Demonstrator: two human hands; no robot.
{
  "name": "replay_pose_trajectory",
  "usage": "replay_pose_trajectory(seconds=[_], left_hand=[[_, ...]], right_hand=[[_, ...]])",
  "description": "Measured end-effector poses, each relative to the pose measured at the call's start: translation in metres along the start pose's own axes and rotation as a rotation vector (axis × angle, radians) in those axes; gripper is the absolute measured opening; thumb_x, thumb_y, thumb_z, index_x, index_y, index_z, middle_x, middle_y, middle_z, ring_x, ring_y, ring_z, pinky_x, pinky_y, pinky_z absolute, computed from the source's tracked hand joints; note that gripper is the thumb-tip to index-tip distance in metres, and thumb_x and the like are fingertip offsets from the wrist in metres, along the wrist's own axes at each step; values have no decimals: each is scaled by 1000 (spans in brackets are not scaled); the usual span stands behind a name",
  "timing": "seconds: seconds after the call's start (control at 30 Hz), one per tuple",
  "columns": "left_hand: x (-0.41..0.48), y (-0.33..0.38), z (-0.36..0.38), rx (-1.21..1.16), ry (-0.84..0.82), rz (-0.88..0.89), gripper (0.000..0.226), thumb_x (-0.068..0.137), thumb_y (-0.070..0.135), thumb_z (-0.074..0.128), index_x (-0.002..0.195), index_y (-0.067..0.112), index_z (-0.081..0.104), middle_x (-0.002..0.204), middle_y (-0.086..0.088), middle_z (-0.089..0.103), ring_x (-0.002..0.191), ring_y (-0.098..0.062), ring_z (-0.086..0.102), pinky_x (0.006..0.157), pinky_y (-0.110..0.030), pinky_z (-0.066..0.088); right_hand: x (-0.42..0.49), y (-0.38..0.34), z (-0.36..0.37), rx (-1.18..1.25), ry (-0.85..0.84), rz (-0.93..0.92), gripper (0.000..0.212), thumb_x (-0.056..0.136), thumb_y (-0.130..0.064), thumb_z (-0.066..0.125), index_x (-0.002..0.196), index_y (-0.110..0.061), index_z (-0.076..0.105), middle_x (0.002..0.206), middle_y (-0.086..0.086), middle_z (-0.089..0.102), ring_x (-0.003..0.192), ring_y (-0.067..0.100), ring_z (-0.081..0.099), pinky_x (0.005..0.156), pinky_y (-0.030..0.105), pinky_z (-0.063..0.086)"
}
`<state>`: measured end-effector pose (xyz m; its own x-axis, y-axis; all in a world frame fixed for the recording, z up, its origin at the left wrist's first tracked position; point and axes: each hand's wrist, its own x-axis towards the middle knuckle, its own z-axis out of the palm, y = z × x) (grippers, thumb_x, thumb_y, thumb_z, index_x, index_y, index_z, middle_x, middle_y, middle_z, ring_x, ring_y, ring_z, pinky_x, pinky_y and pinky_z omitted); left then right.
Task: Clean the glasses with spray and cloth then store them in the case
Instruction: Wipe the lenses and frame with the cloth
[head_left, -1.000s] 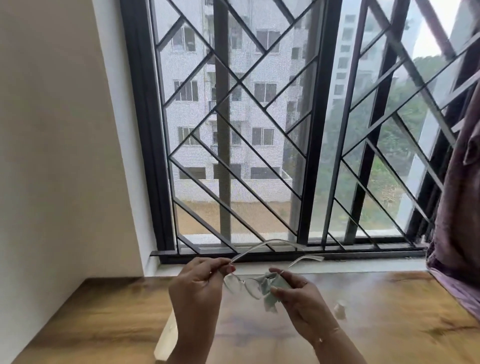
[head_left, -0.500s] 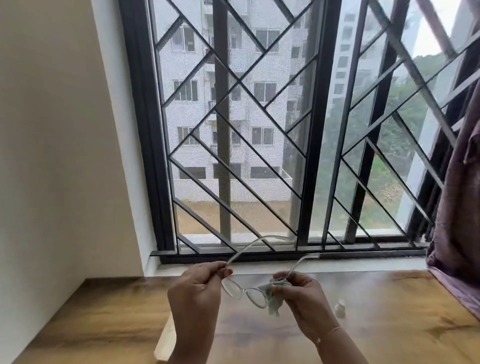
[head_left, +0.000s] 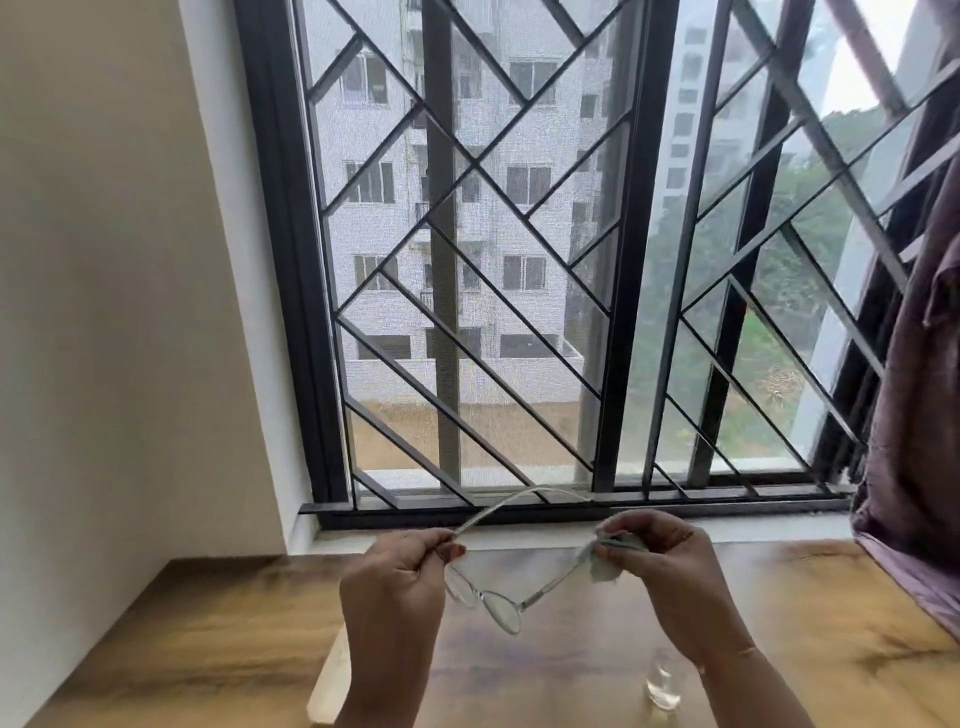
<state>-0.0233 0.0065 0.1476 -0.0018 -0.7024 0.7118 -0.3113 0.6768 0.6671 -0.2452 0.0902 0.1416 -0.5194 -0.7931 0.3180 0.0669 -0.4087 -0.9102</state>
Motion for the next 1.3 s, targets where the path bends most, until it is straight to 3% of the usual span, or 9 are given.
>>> replay_pose_trajectory(seconds=[0.17, 0.37, 0.47, 0.57, 0.73, 0.87, 0.93, 1.17, 1.3], left_hand=[[0, 0, 2, -54, 10, -93, 25, 57, -5, 80, 67, 17, 76, 66, 19, 65, 72, 18, 57, 67, 3, 38], [-1, 0, 1, -60, 14, -125, 25, 58, -3, 81, 67, 20, 76, 64, 23, 63, 70, 18, 58, 65, 3, 39], [0, 0, 1, -70, 27, -130, 27, 59, -2, 81, 67, 23, 76, 59, 29, 61, 69, 14, 60, 64, 1, 40], [1, 2, 0, -107, 33, -166, 32, 61, 1, 80, 65, 31, 72, 62, 36, 63, 66, 8, 61, 60, -4, 42], [1, 7, 1, -144, 43, -199, 45, 62, 2, 80, 60, 45, 66, 66, 38, 63, 57, 7, 60, 56, -7, 42], [-2, 4, 3, -183, 56, -236, 54, 61, 4, 81, 54, 54, 62, 64, 25, 68, 41, 7, 49, 49, -22, 43], [-3, 4, 3, -179, 48, -227, 54, 59, 5, 82, 53, 54, 61, 62, 30, 66, 45, 7, 53, 53, -23, 46], [-2, -1, 1, -155, 27, -197, 52, 59, 0, 81, 56, 49, 63, 64, 38, 62, 66, 9, 63, 61, -3, 43], [-2, -5, 1, -137, 25, -180, 50, 62, -2, 79, 57, 46, 65, 63, 39, 62, 64, 5, 63, 61, -8, 46]], right_hand=[[-7, -9, -14, -52, -24, -142, 22, 50, 6, 75, 71, -1, 71, 75, 13, 73, 70, 20, 70, 61, 23, 56], [-11, -25, -22, 64, 8, -187, 21, 44, -2, 75, 63, -3, 70, 73, 13, 72, 67, 31, 69, 60, 31, 58], [-13, -17, -28, 268, 78, -125, 21, 57, 13, 64, 67, -4, 70, 72, 12, 72, 64, 27, 70, 61, 25, 58], [-19, 7, -26, 357, 163, 28, 36, 70, 26, 49, 72, -2, 71, 72, 15, 71, 62, 20, 70, 58, 20, 57], [-35, 38, 10, 351, 143, 198, 32, 56, 19, 58, 86, 10, 66, 70, 20, 72, 53, 26, 68, 44, 26, 54], [-36, 48, 25, 326, 103, 256, 34, 58, 23, 59, 87, 9, 68, 77, 27, 71, 61, 28, 70, 49, 26, 55], [-34, 48, 29, 300, 75, 265, 31, 61, 25, 57, 85, 8, 69, 78, 29, 71, 63, 29, 70, 49, 26, 55], [-24, 43, 25, 172, 111, 215, 24, 61, 24, 63, 73, 5, 70, 69, 22, 69, 60, 26, 67, 53, 23, 55], [-11, 32, 18, 180, 129, 156, 20, 54, 15, 69, 66, 0, 72, 68, 17, 70, 60, 22, 66, 56, 21, 55]])
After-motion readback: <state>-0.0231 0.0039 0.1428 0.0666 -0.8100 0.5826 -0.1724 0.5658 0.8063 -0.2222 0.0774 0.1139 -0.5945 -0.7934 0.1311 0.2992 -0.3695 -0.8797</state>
